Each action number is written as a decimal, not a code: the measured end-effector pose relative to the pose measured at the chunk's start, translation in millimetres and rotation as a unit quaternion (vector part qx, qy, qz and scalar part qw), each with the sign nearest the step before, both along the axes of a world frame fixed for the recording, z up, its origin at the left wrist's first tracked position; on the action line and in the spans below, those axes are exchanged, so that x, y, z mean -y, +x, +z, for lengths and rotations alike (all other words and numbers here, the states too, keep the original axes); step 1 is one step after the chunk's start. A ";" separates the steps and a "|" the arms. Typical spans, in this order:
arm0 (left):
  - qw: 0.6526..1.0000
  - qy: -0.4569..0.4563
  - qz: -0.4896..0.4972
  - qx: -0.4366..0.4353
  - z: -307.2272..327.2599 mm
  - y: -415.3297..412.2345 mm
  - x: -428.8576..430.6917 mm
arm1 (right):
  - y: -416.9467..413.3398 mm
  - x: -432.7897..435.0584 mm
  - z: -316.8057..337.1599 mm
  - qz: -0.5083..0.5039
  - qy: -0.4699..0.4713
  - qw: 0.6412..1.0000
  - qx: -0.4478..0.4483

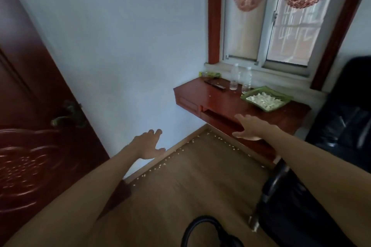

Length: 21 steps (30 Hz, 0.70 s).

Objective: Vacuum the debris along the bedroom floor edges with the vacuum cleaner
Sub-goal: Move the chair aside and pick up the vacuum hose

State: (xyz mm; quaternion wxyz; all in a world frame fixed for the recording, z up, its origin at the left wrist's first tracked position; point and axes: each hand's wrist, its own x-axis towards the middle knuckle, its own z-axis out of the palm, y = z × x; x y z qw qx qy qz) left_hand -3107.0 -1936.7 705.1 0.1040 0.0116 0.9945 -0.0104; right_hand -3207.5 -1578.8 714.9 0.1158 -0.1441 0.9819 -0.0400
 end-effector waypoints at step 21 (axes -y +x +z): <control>0.904 -0.049 -0.417 0.084 -94.6 -208.2 -217.6 | 93.2 -160.8 -95.8 -0.411 -0.050 0.905 0.099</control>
